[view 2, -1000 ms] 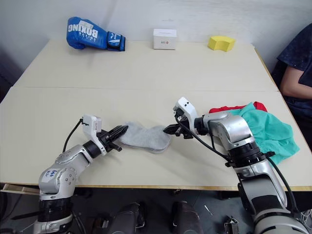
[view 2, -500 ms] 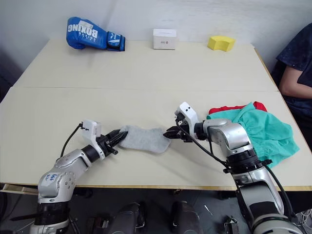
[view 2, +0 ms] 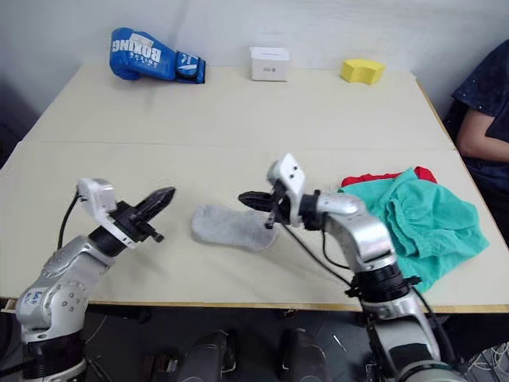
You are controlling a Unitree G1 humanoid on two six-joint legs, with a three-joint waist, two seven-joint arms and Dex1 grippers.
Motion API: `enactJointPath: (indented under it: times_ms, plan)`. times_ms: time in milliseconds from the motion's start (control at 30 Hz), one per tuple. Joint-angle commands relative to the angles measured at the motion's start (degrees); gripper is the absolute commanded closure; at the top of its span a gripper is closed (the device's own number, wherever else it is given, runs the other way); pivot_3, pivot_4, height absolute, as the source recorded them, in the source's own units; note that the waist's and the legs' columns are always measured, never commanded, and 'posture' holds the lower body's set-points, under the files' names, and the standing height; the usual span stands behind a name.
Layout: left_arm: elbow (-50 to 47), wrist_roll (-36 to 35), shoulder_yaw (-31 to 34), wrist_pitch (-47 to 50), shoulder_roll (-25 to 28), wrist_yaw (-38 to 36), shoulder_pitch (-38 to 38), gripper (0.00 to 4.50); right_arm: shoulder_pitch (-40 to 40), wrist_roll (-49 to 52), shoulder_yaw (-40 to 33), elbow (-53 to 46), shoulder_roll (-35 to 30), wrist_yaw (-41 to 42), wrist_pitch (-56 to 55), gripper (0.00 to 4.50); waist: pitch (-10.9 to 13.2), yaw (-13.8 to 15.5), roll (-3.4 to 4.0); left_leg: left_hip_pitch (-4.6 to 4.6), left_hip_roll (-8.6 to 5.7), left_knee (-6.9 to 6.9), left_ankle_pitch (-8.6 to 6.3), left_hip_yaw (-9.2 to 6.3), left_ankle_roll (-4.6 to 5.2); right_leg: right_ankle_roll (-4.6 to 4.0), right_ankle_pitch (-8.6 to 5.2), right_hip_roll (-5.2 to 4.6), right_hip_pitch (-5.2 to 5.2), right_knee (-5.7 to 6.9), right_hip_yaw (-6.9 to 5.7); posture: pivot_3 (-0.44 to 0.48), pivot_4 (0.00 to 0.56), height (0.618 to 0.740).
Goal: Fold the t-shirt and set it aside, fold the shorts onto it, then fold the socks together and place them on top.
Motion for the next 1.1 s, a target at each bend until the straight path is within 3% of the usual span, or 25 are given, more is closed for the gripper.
enactJointPath:
  times_ms: [33, 167, 367, 500, 667, 933, 1000, 1100]
  plan:
    - [1.5, 6.9, -9.0, -2.3, 1.5, -1.6, -1.0, 4.49, 4.7, -8.9, 4.6, 1.5, 1.8, -5.5, -11.6, 4.50, 0.0, 0.0, 0.00, -0.01, -0.02, 0.00, -0.05, 0.04, -0.06, 0.04, 0.02, -0.01, 0.01, -0.07, 0.03, 0.000, 0.150, 0.740]
    - [8.0, 15.3, -16.6, -6.6, 2.0, -1.9, -2.4, 4.49, 7.0, -14.9, 7.5, 7.8, 3.4, -8.8, -19.4, 4.50, 0.0, -0.5, 0.00, -0.01, -0.04, 0.00, -0.14, 0.36, -0.28, 0.18, 0.15, -0.02, -0.12, -0.14, 0.31, 0.000, 0.150, 0.740]
    - [12.9, 19.0, -17.4, -6.0, -2.1, 3.4, -1.9, 4.49, 9.6, -17.9, 7.2, 9.9, 2.1, -9.6, -21.0, 4.50, 0.0, -0.8, 0.03, 0.09, 0.10, -0.03, -0.02, 0.41, -0.12, 0.12, 0.12, 0.03, -0.14, -0.09, 0.39, 0.000, 0.150, 0.740]
    - [10.9, 13.5, -10.7, -4.4, -7.2, 7.5, -0.5, 4.49, 12.0, -17.4, 3.6, 9.0, -0.9, -9.8, -21.3, 4.50, -0.1, -0.6, 0.00, 0.45, 0.09, -0.05, -0.37, 0.42, -0.16, 0.12, 0.12, -0.01, 0.22, -0.12, 0.45, 0.000, 0.150, 0.740]
    - [6.9, 9.7, -6.3, -4.4, -8.6, 7.5, 3.8, 4.49, 12.7, -15.8, 1.2, 7.0, -2.4, -8.8, -24.0, 4.50, -0.1, -0.4, 0.00, 0.62, 0.11, -0.08, -0.42, 0.44, -0.19, 0.12, 0.12, -0.01, 0.33, -0.13, 0.50, 0.000, 0.150, 0.740]
    - [1.3, 0.9, -0.1, -5.6, -10.5, 6.5, 4.0, 4.49, 5.8, -15.7, 5.0, 7.8, 3.3, -6.3, -25.3, 4.50, -0.1, -1.0, 0.01, 0.51, 0.15, -0.11, -0.39, 0.46, -0.24, 0.08, 0.10, 0.03, 0.16, -0.07, 0.50, 0.000, 0.150, 0.740]
    - [-0.5, -3.3, 1.7, -4.2, -9.2, 4.4, 3.5, 4.49, 4.6, -17.4, 6.9, 10.5, 4.1, -5.5, -27.3, 4.50, -0.1, -1.2, 0.01, 0.50, 0.15, -0.12, -0.38, 0.46, -0.23, 0.08, 0.09, 0.03, 0.16, -0.09, 0.49, 0.000, 0.150, 0.740]
    - [0.7, -9.5, 4.9, 5.3, -2.4, 3.6, 1.7, 4.32, 2.7, -18.8, 9.2, 15.0, 6.1, -4.8, -28.7, 4.50, -0.1, -1.5, 0.00, 0.47, 0.13, -0.09, -0.19, 0.47, -0.20, 0.08, 0.09, 0.03, 0.17, -0.10, 0.48, 0.000, 0.150, 0.740]
